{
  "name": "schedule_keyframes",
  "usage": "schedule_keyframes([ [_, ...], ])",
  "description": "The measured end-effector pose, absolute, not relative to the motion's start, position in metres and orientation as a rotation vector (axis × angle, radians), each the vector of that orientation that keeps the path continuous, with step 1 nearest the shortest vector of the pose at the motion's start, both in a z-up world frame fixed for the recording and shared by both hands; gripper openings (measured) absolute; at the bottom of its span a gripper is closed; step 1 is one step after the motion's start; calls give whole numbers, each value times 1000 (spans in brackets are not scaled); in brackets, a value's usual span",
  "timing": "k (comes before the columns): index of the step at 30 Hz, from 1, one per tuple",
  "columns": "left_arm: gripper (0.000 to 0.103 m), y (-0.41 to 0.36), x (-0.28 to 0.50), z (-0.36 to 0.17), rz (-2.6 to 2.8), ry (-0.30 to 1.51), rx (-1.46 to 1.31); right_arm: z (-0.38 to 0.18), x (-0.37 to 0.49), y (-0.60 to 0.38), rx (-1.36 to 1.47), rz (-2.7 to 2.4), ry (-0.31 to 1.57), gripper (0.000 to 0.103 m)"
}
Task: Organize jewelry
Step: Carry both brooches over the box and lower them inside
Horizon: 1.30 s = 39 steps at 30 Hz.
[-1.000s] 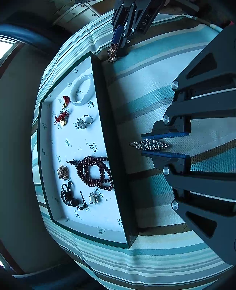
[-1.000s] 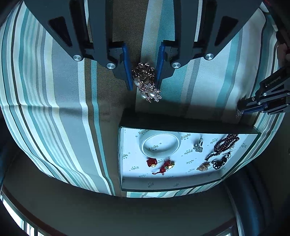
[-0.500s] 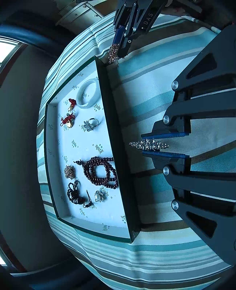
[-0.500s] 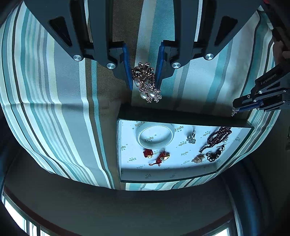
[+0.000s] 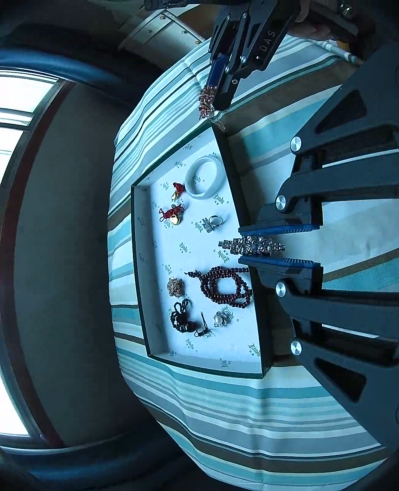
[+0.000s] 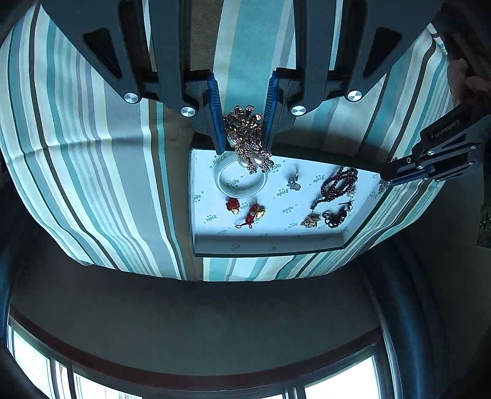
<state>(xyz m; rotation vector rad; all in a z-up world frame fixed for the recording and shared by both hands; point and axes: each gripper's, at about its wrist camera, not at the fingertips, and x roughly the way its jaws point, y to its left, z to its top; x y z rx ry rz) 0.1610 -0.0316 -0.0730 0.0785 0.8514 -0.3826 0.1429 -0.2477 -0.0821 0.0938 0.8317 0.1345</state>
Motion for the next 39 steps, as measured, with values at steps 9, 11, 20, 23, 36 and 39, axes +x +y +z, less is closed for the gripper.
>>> schedule_keyframes([
  [9, 13, -39, 181, -35, -373, 756, 28, -48, 165, -241, 115, 157, 729, 25],
  [11, 13, -42, 189, -29, -368, 743, 12, -41, 172, -240, 116, 160, 706, 25],
  [20, 13, -55, 238, -11, -344, 693, -34, -17, 215, -240, 108, 153, 626, 25],
  [23, 13, -62, 255, -13, -332, 688, -32, -21, 232, -244, 120, 145, 623, 25],
  [36, 13, -83, 334, -104, -270, 898, -19, -101, 306, -253, 144, 96, 779, 25],
  [39, 13, -87, 343, -119, -262, 927, 4, -116, 316, -251, 126, 89, 815, 25],
])
